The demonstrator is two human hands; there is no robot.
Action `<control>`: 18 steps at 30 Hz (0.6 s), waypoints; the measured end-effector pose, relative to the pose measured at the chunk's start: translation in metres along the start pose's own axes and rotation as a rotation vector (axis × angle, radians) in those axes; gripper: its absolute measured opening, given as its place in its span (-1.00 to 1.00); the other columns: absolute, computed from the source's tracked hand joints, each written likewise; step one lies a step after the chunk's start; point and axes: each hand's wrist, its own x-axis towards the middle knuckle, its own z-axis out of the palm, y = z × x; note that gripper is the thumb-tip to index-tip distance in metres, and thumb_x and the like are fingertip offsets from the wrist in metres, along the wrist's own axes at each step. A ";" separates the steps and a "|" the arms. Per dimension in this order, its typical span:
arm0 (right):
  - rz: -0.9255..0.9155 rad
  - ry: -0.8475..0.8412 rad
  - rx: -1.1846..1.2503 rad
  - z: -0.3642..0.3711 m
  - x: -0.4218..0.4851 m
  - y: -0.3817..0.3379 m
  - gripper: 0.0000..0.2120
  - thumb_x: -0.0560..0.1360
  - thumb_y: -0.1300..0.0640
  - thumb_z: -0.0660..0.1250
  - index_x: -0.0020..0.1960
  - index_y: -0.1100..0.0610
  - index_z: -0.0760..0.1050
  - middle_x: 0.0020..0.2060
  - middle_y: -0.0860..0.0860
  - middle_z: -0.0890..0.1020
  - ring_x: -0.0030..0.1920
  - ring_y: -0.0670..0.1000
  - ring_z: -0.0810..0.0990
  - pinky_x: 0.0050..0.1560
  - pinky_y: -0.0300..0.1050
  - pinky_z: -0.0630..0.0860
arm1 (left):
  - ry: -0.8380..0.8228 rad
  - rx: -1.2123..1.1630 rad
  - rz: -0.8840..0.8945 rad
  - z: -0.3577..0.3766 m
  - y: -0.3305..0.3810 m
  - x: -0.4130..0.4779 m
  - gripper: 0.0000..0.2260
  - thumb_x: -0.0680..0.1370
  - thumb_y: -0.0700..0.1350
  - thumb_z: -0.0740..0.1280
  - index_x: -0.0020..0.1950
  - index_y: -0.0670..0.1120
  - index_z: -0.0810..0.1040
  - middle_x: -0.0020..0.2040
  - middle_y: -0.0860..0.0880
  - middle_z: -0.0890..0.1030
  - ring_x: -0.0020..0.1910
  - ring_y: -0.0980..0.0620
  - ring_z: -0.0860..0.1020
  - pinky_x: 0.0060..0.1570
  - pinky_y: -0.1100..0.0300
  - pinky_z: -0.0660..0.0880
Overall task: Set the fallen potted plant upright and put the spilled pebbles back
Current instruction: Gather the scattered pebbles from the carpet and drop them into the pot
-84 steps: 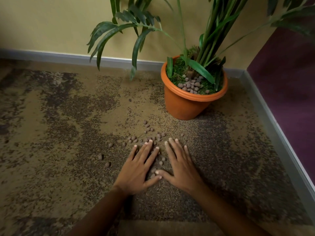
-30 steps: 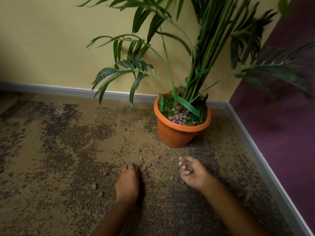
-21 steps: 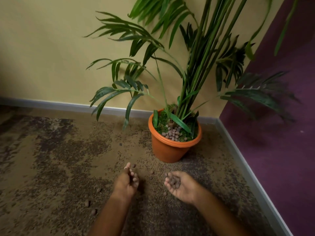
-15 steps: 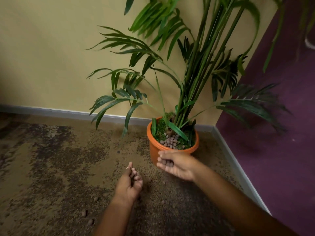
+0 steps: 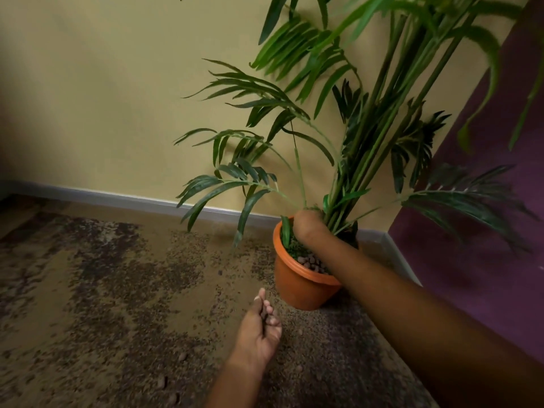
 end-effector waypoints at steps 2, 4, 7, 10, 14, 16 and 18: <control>-0.061 0.025 -0.108 0.009 0.002 -0.001 -0.70 0.58 0.37 0.06 0.19 0.32 0.49 0.21 0.23 0.56 0.23 0.20 0.52 0.25 0.03 0.46 | -0.008 -0.005 0.000 0.000 0.001 0.000 -0.67 0.66 -0.18 0.05 0.43 -0.15 0.33 -0.36 -0.03 0.32 -0.76 0.19 0.35 -0.74 0.49 0.20; -0.112 0.025 -0.206 0.014 0.002 0.001 -0.69 0.57 0.38 0.06 0.22 0.31 0.47 0.23 0.23 0.53 0.25 0.21 0.49 0.26 0.04 0.44 | -0.014 -0.001 -0.004 0.000 0.003 -0.001 -0.67 0.66 -0.17 0.06 0.42 -0.15 0.34 -0.36 -0.03 0.32 -0.70 0.19 0.36 -0.73 0.49 0.21; -0.143 0.025 -0.288 0.015 0.000 0.003 -0.71 0.60 0.33 0.07 0.26 0.30 0.44 0.27 0.23 0.46 0.29 0.22 0.43 0.25 0.03 0.43 | -0.031 0.002 -0.022 -0.001 0.005 -0.004 -0.67 0.66 -0.17 0.06 0.42 -0.15 0.35 -0.35 -0.03 0.33 -0.57 0.18 0.34 -0.72 0.49 0.21; -0.213 0.057 -0.316 0.015 -0.006 0.008 -0.69 0.59 0.36 0.05 0.27 0.27 0.43 0.28 0.21 0.40 0.29 0.22 0.37 0.26 0.04 0.40 | -0.035 0.000 -0.029 0.003 0.008 -0.007 -0.67 0.66 -0.18 0.05 0.42 -0.15 0.34 -0.35 -0.03 0.31 -0.42 0.15 0.25 -0.73 0.50 0.21; -0.386 0.313 -0.090 0.016 -0.035 0.021 -0.67 0.57 0.37 0.13 0.28 0.24 0.47 0.26 0.16 0.42 0.27 0.16 0.36 0.26 0.00 0.39 | -0.050 0.000 0.000 0.013 0.011 -0.010 -0.67 0.66 -0.18 0.05 0.42 -0.16 0.34 -0.35 -0.01 0.31 -0.43 0.16 0.25 -0.74 0.48 0.21; -0.428 0.442 0.167 0.022 -0.060 0.023 -0.72 0.57 0.33 0.15 0.21 0.25 0.52 0.15 0.15 0.50 0.19 0.11 0.42 0.20 -0.05 0.42 | -0.069 -0.003 0.030 0.019 0.010 -0.012 -0.67 0.66 -0.17 0.06 0.42 -0.16 0.33 -0.35 -0.01 0.31 -0.52 0.18 0.33 -0.74 0.47 0.22; -0.345 0.441 0.455 0.031 -0.086 0.022 -0.75 0.58 0.30 0.15 0.15 0.24 0.56 0.09 0.14 0.55 0.10 0.04 0.47 0.11 -0.22 0.38 | -0.087 -0.005 0.084 0.026 0.009 -0.014 -0.68 0.66 -0.17 0.07 0.40 -0.15 0.35 -0.36 0.00 0.32 -0.69 0.21 0.36 -0.73 0.46 0.24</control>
